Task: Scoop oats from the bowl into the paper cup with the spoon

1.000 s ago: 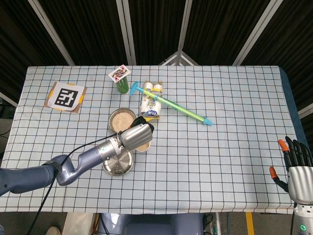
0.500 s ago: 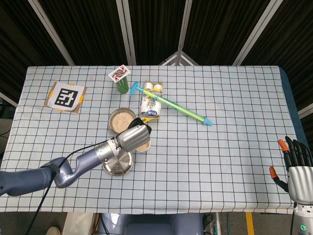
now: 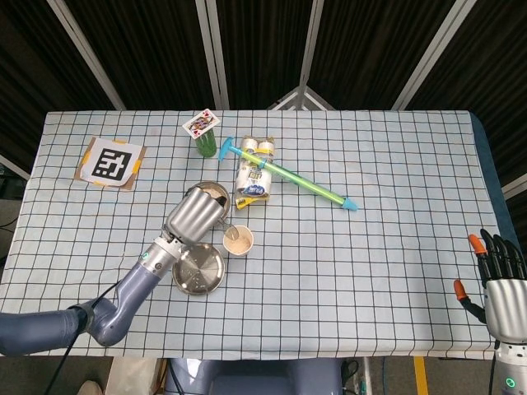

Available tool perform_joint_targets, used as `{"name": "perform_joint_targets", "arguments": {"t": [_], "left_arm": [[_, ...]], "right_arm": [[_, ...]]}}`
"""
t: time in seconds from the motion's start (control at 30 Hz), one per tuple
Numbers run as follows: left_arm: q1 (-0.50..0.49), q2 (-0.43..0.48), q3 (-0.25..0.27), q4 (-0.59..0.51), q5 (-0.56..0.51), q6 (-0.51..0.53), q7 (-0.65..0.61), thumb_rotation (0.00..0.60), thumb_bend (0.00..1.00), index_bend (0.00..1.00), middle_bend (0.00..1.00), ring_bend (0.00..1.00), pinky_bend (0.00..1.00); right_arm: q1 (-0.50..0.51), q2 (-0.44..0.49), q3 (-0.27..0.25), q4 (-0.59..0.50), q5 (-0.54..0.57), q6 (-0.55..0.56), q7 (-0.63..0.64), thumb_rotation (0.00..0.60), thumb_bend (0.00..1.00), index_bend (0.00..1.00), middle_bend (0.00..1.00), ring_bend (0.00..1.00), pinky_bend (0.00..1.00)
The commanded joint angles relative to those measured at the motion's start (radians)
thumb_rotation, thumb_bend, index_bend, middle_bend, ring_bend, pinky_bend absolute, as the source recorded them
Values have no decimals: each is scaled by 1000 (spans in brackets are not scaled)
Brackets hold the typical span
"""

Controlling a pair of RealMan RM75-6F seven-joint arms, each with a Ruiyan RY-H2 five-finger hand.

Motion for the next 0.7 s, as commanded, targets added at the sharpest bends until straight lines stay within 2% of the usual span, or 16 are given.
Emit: {"name": "perform_joint_targets", "arguments": {"t": [0.03,0.13,0.37,0.53,0.7], "left_arm": [[90,47,-22,-136,-130,68,-46,600,480,573,1000,1000,1000],[139,74,-9,-214,-196,99,-75,600,478,571,1000,1000,1000],[214,101,51,-289,-304,121,-119,600,473,571,1000,1000,1000],[239,77,92,-246,-336,117,-131,600,469,564,1000,1000,1000],[239,18,89,-188,-387,103,-138,600,460,551,1000,1000,1000]], "right_arm": [[0,0,0,0,0,0,0,600,383,0,44,0,87],[1,1,0,-1,2,-3,0,600,384,0,44,0,87],[2,4,0,-5,4,-8,-3,600,383,0,44,0,87],[2,6,0,-9,7,-11,-4,600,383,0,44,0,87],[2,6,0,-10,7,-11,-7,600,383,0,44,0,87]]}}
